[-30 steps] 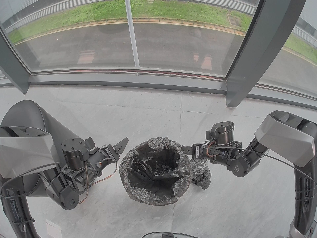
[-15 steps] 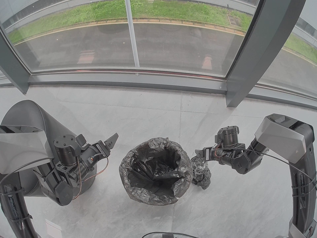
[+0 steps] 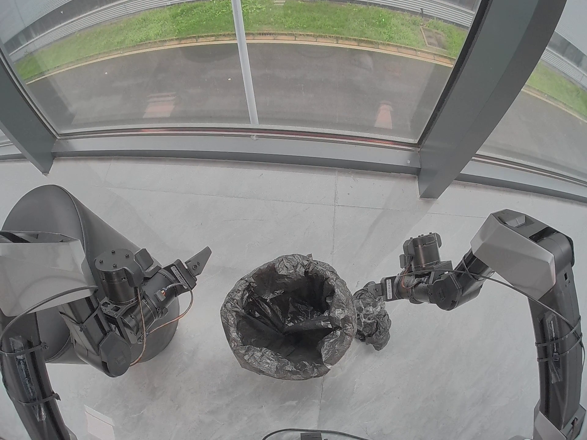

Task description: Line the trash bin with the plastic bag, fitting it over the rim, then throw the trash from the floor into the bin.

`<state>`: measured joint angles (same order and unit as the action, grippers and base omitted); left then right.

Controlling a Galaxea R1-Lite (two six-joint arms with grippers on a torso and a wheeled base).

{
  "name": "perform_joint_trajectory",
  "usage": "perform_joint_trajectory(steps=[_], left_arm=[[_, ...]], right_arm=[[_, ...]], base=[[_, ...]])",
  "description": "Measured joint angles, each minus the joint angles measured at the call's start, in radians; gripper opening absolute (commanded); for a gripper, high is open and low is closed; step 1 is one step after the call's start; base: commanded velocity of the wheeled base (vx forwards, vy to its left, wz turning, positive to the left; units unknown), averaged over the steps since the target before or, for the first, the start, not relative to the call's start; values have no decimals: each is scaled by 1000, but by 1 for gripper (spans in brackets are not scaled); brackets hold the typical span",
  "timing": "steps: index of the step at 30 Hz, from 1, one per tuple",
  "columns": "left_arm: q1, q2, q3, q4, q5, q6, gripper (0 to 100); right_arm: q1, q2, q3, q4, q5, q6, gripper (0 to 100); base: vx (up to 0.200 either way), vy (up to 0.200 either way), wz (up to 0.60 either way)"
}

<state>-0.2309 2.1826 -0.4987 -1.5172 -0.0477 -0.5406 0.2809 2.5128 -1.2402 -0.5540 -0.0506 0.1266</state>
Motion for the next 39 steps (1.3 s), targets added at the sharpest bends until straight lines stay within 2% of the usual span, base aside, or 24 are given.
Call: perform_joint_trajectory(steps=[9, 13, 22, 27, 35, 39], left_arm=[[11, 45, -4, -15, -39, -33, 100], [40, 83, -17, -28, -71, -60, 100], [71, 152, -44, -32, -89, -73, 100], [73, 165, -46, -33, -89, -73, 100], [69, 171, -45, -33, -84, -73, 100], [69, 173, -45, -33, -83, -73, 100]], right_arm=[[10, 22, -144, 192, 11, -49, 100], [17, 42, -224, 272, 11, -58, 100], [23, 79, -314, 345, 20, -61, 100], [23, 90, -360, 420, 47, -65, 100], [23, 108, -499, 635, 121, -81, 100], [23, 127, -593, 729, 137, -71, 100]], base=[[0, 0, 0], [0, 0, 0], [0, 0, 0], [0, 0, 0], [0, 0, 0], [0, 0, 0]])
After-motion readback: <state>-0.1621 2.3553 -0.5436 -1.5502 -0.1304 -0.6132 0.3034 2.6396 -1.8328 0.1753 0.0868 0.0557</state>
